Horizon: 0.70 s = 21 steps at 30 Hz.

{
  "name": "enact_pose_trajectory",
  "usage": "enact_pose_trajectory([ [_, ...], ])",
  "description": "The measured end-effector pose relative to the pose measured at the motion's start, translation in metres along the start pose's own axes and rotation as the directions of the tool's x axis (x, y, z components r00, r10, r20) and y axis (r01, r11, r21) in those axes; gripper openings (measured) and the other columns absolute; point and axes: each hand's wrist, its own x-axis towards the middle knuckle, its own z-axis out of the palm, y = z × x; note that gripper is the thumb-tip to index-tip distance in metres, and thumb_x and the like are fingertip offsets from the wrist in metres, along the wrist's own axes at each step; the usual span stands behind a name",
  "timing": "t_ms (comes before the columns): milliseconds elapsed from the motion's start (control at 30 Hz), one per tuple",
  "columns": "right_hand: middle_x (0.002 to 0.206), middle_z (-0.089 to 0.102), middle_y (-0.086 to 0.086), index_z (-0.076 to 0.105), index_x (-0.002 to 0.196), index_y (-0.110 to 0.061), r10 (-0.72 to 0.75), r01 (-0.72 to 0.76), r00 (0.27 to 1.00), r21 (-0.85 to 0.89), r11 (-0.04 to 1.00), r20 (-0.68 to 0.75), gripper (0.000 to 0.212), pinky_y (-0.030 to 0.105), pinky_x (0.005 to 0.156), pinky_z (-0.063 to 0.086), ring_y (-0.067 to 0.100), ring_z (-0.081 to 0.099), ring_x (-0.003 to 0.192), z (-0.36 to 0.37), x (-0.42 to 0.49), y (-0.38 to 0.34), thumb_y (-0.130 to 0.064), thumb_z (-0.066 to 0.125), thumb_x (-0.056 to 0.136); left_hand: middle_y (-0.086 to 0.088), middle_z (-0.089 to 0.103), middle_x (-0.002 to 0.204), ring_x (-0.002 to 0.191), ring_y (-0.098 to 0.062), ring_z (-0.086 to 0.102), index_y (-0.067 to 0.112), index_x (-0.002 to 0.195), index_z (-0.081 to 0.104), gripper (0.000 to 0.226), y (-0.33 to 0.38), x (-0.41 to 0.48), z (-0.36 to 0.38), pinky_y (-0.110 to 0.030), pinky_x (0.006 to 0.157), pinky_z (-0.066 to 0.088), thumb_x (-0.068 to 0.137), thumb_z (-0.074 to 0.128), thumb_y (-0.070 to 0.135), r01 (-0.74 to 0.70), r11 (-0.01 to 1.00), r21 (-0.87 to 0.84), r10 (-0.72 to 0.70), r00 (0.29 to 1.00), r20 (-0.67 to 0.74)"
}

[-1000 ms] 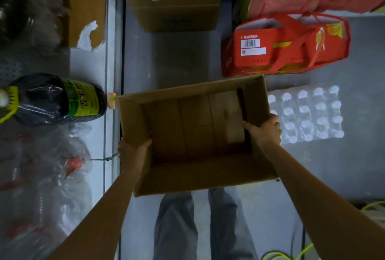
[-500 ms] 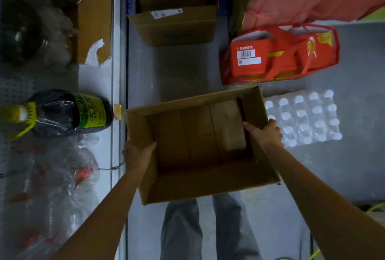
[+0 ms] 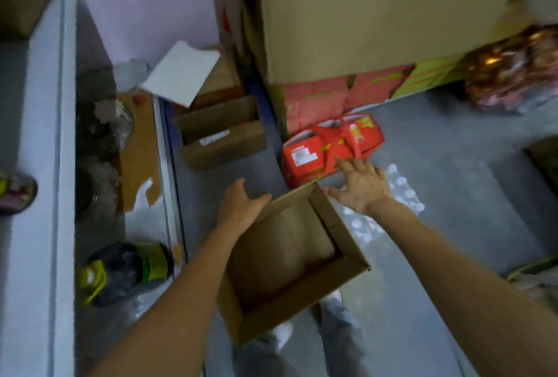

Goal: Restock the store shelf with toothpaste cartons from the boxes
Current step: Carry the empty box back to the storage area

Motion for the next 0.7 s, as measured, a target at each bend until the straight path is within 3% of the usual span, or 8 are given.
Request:
enact_pose_trajectory([
  [133, 0.157, 0.019, 0.007, 0.014, 0.152, -0.027, 0.035, -0.049, 0.993, -0.114, 0.992, -0.117, 0.08, 0.043, 0.112, 0.022, 0.029, 0.026, 0.14, -0.079, -0.062, 0.011, -0.064, 0.043, 0.088, -0.009, 0.038, 0.148, 0.134, -0.028, 0.04, 0.014, 0.143, 0.038, 0.077, 0.086, -0.044, -0.034, -0.042, 0.108, 0.037, 0.082, 0.069, 0.048, -0.34, 0.919, 0.2, 0.326, 0.94, 0.099],
  [233, 0.157, 0.018, 0.008, 0.014, 0.152, -0.028, 0.085, -0.128, 0.971, -0.186, 0.974, -0.223, 0.077, 0.043, 0.113, 0.022, 0.028, 0.024, 0.141, -0.134, -0.132, 0.027, -0.066, 0.038, 0.089, -0.006, 0.037, 0.149, 0.133, -0.027, 0.041, 0.02, 0.144, 0.036, 0.077, 0.15, -0.096, -0.057, -0.038, 0.107, 0.037, 0.081, 0.067, 0.052, -0.557, 0.751, 0.354, 0.516, 0.83, 0.211],
  [333, 0.157, 0.019, 0.008, 0.016, 0.152, -0.027, 0.172, -0.244, 0.935, -0.21, 0.947, -0.311, 0.078, 0.042, 0.113, 0.021, 0.028, 0.024, 0.141, -0.184, -0.217, 0.047, -0.068, 0.036, 0.089, -0.01, 0.042, 0.145, 0.131, -0.027, 0.044, 0.019, 0.142, 0.04, 0.074, 0.212, -0.167, -0.062, -0.034, 0.105, 0.037, 0.081, 0.069, 0.049, -0.712, 0.613, 0.344, 0.646, 0.701, 0.301],
  [500, 0.153, 0.028, 0.007, 0.022, 0.149, -0.029, 0.353, -0.461, 0.792, -0.109, 0.881, -0.499, 0.074, 0.043, 0.111, 0.022, 0.027, 0.028, 0.139, -0.253, -0.379, 0.1, -0.066, 0.04, 0.088, -0.013, 0.039, 0.147, 0.134, -0.028, 0.038, 0.01, 0.144, 0.037, 0.074, 0.304, -0.324, -0.031, -0.03, 0.106, 0.032, 0.085, 0.069, 0.041, -0.921, 0.285, 0.265, 0.782, 0.383, 0.491],
  [600, 0.153, 0.029, 0.01, 0.023, 0.149, -0.027, 0.467, -0.6, 0.689, -0.074, 0.797, -0.554, 0.074, 0.044, 0.111, 0.024, 0.029, 0.029, 0.138, -0.281, -0.491, 0.129, -0.066, 0.04, 0.088, -0.006, 0.04, 0.143, 0.128, -0.026, 0.046, 0.012, 0.142, 0.04, 0.069, 0.341, -0.435, -0.001, -0.018, 0.087, 0.043, 0.085, 0.069, 0.039, -0.979, 0.076, 0.191, 0.822, 0.17, 0.544],
  [700, 0.15, 0.033, 0.011, 0.023, 0.15, -0.026, 0.533, -0.711, 0.611, -0.109, 0.695, -0.585, 0.075, 0.042, 0.108, 0.029, 0.03, 0.034, 0.135, -0.293, -0.609, 0.15, -0.067, 0.038, 0.089, -0.008, 0.038, 0.149, 0.133, -0.027, 0.041, 0.017, 0.144, 0.036, 0.074, 0.362, -0.551, 0.037, -0.034, 0.105, 0.037, 0.084, 0.066, 0.049, -0.978, -0.153, 0.139, 0.777, -0.033, 0.629],
])
